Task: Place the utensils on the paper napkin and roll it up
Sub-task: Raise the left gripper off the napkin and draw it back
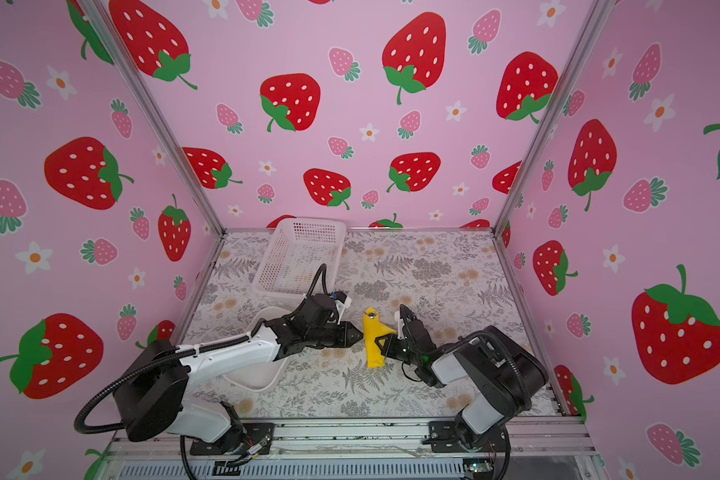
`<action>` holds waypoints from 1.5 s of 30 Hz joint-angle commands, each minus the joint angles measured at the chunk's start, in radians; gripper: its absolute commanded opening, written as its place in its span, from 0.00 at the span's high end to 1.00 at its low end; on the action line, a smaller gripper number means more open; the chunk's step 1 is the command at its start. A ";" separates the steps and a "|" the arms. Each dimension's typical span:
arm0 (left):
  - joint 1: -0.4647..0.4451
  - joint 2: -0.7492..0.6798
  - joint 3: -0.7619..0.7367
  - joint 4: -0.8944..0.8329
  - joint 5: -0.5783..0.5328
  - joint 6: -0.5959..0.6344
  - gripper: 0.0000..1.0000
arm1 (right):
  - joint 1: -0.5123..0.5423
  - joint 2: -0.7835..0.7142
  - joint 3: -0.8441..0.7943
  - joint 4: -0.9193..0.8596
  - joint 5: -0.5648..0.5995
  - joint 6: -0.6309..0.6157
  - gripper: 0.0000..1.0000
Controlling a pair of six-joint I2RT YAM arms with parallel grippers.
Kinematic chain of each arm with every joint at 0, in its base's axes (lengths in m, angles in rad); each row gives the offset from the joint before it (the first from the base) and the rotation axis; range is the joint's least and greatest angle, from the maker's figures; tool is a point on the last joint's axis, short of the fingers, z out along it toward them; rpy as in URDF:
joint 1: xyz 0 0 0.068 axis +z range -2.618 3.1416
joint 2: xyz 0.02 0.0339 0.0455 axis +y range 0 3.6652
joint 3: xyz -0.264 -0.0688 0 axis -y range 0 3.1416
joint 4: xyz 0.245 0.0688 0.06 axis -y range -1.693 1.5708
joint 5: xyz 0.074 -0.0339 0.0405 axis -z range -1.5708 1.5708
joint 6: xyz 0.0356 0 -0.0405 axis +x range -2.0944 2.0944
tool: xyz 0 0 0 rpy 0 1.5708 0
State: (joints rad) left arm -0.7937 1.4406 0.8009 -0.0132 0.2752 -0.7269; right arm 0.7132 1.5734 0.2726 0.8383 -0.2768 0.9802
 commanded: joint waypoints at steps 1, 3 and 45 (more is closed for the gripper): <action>0.020 -0.069 -0.028 -0.035 -0.095 0.040 0.72 | -0.003 -0.030 0.015 -0.028 0.018 -0.071 0.89; 0.028 -0.112 -0.042 -0.034 -0.122 0.061 0.69 | -0.004 -0.032 0.022 -0.030 0.013 -0.086 0.89; 0.102 0.140 0.015 0.110 0.218 -0.035 0.42 | -0.012 -0.068 -0.036 0.039 0.050 -0.107 0.90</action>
State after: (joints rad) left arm -0.6910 1.5318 0.7490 0.0788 0.3935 -0.7471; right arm 0.7078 1.4998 0.2501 0.8566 -0.2497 0.8543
